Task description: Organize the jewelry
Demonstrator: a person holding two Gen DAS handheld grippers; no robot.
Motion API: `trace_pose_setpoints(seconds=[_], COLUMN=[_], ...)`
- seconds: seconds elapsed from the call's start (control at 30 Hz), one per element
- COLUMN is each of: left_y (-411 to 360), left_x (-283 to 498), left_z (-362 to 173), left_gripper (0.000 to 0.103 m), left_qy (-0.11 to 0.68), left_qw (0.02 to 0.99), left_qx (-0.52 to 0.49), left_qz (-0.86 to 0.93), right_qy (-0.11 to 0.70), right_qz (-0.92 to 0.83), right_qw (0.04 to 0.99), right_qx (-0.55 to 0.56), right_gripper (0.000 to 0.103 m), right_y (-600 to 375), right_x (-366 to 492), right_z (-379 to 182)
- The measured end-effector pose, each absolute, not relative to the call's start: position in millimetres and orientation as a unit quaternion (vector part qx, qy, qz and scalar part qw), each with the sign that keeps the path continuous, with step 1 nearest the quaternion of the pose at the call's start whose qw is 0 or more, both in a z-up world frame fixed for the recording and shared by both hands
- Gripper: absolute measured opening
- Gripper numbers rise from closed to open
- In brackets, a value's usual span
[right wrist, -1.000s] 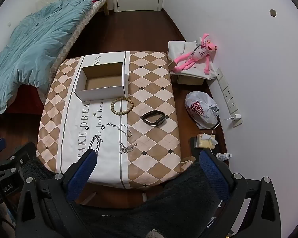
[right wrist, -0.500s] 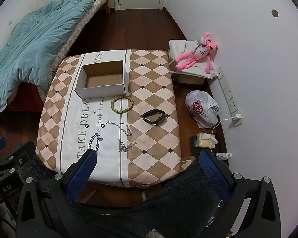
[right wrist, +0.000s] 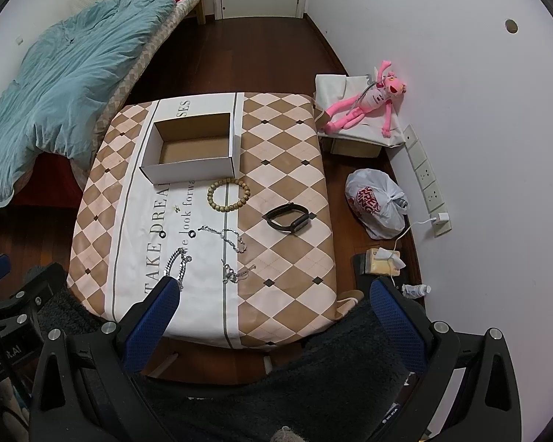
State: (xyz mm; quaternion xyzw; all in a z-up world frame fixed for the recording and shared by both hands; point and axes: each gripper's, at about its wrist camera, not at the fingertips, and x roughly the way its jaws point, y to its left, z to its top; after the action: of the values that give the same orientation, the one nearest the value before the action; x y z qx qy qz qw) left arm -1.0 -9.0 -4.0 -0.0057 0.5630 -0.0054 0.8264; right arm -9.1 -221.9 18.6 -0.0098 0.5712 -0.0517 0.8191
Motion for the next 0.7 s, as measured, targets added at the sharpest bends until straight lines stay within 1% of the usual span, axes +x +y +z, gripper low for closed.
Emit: trace_pose_setpoints(seconds=[0.7], left_y=[-3.0], left_x=[1.9], left_z=[4.7], left_gripper=[0.1], left_qy=[0.561], left_qw=[0.828], left_qx=[-0.008], left_qz=[-0.007], right_qy=[0.571], right_qz=[-0.052], right_qw=[0.819], right_qx=[-0.01], right_gripper=[0.103], right_y=[-223.7], right_x=[-8.8], right_z=[21.1])
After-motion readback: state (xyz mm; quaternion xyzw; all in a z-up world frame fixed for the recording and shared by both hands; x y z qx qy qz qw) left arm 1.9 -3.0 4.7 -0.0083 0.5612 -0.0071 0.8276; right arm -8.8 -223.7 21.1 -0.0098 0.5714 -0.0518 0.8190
